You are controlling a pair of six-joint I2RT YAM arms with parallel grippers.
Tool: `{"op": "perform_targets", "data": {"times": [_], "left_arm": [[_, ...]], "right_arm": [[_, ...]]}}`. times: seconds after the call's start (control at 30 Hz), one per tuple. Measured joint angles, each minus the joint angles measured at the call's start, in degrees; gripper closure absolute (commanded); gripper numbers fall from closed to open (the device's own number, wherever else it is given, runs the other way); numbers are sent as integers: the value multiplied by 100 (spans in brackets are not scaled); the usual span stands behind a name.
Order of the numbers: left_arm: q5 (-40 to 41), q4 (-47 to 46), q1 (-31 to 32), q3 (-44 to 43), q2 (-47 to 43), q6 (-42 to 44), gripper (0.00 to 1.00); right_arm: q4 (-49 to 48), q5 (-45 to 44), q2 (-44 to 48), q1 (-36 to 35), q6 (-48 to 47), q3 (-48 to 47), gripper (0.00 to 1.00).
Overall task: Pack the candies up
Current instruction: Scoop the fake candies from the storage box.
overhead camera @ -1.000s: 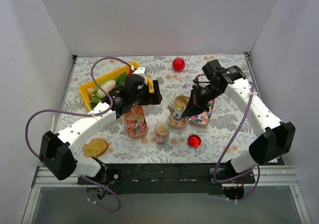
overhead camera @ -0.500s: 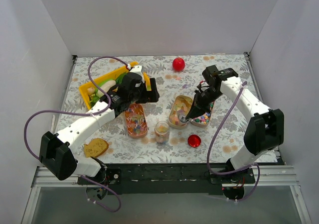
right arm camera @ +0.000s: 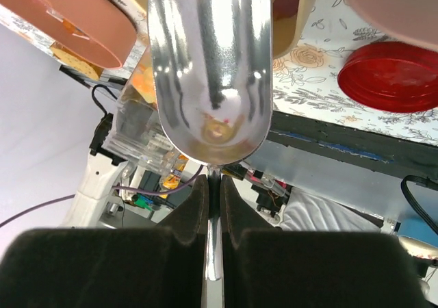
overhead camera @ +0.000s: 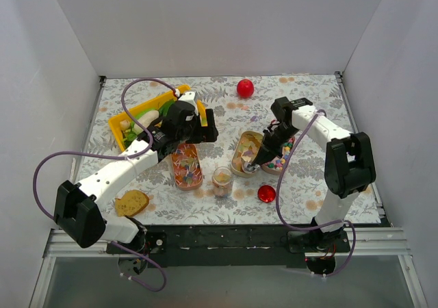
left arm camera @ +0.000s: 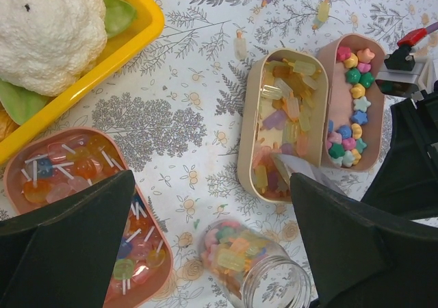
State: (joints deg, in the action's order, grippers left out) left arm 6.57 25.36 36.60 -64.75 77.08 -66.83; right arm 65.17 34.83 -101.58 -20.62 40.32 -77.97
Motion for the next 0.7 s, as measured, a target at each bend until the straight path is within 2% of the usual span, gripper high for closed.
{"op": "perform_targets", "data": {"times": [0.23, 0.7], "left_arm": [[-11, 0, -2, 68, -2, 61, 2], [-39, 13, -7, 66, 9, 118, 2]], "right_arm": [[-155, -160, -269, 0, -96, 39, 99], [-446, -1036, -898, -2, -337, -566, 99]]}}
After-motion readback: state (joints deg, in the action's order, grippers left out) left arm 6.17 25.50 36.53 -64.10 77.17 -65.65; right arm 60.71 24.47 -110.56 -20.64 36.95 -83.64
